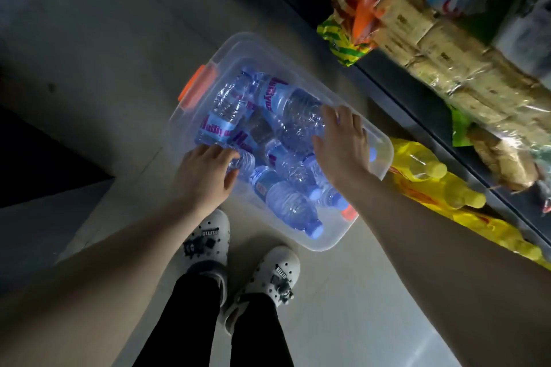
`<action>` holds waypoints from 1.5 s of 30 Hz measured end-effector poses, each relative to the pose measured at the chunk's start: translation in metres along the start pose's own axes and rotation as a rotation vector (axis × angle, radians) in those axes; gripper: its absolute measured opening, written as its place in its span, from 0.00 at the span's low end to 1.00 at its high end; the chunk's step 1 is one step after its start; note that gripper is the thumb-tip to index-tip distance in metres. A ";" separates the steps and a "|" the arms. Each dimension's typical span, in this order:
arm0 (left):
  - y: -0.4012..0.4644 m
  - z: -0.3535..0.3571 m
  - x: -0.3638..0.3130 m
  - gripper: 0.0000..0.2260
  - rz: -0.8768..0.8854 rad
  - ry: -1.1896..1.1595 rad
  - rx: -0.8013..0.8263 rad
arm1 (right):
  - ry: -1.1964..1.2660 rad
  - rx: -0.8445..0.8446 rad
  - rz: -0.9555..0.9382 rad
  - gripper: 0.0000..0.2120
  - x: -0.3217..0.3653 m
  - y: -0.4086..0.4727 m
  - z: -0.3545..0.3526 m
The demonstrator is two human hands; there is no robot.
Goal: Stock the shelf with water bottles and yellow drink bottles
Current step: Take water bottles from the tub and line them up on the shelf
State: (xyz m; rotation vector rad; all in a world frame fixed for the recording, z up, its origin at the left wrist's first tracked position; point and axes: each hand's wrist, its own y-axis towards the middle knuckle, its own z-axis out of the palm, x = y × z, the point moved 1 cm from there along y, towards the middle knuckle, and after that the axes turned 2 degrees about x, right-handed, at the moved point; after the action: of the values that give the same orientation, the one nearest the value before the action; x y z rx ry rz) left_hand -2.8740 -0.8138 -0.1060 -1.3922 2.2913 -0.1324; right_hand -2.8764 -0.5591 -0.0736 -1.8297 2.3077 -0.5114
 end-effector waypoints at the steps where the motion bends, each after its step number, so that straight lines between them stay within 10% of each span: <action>1: 0.000 0.006 0.002 0.11 0.002 0.014 -0.003 | -0.028 -0.014 0.007 0.22 -0.001 0.004 0.007; 14: -0.003 0.029 0.005 0.11 0.046 0.234 -0.159 | -0.142 -0.203 0.007 0.27 -0.009 0.017 0.041; 20: -0.001 0.013 0.003 0.18 -0.001 0.192 0.141 | 0.161 0.064 -0.036 0.21 -0.009 0.020 -0.002; 25: -0.009 -0.051 -0.004 0.19 -0.041 0.240 0.657 | 0.413 0.041 -0.014 0.13 0.015 0.019 -0.096; 30: -0.031 -0.159 -0.032 0.19 -0.137 0.176 0.780 | 0.511 0.017 -0.097 0.09 0.014 -0.021 -0.227; 45: -0.079 -0.548 -0.195 0.31 -0.015 -0.374 0.142 | 0.673 -0.477 -0.387 0.16 0.069 -0.191 -0.688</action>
State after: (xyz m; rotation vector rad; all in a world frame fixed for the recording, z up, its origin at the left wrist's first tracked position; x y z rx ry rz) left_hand -2.9672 -0.7653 0.4718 -1.2431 1.9259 -0.0343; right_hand -2.9424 -0.5463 0.6411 -2.7039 2.6512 -0.7783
